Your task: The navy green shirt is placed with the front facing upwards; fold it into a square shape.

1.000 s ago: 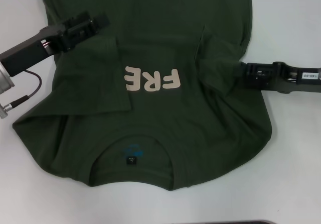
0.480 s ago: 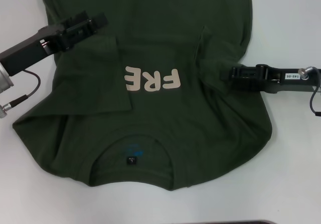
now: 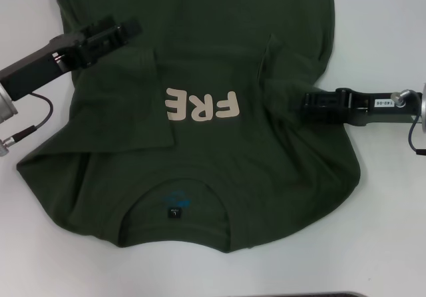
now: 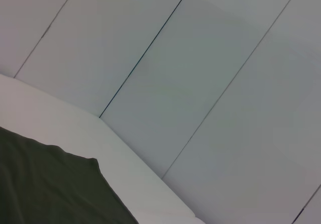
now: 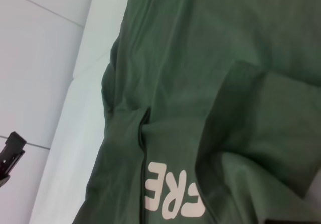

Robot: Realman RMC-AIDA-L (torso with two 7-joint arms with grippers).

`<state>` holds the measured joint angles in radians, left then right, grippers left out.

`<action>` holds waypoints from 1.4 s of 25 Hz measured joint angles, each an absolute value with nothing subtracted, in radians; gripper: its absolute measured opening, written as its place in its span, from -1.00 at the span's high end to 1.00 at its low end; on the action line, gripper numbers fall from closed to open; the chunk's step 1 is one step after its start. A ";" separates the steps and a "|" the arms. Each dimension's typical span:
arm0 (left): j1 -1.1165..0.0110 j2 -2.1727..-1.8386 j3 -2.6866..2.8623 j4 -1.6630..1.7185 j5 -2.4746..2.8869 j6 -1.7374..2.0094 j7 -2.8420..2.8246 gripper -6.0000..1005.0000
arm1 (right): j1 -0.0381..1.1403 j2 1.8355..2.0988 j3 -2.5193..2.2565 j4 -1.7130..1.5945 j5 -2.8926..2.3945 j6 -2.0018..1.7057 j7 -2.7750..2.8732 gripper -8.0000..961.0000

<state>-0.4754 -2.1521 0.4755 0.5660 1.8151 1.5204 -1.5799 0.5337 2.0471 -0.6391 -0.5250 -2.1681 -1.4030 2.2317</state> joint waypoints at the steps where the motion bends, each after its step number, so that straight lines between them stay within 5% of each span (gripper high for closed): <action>1: -0.476 -2.152 0.475 0.566 1.815 1.520 -1.580 -0.74 | 0.532 2.045 -0.638 -0.525 -2.168 -1.403 2.232 -0.46; 11: -0.482 -2.152 0.475 0.566 1.815 1.516 -1.580 -0.74 | 0.534 2.032 -0.639 -0.529 -2.168 -1.388 2.235 -0.47; 31: -0.482 -2.151 0.475 0.567 1.815 1.496 -1.580 -0.74 | 0.563 2.059 -0.684 -0.526 -2.167 -1.347 2.281 -0.46; 35: -0.482 -2.151 0.475 0.567 1.814 1.496 -1.580 -0.74 | 0.565 2.060 -0.685 -0.523 -2.167 -1.345 2.283 -0.09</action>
<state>-0.4817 -2.1507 0.4755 0.5670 1.8142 1.4955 -1.5799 0.5654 2.0604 -0.6851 -0.5235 -2.1674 -1.3448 2.2828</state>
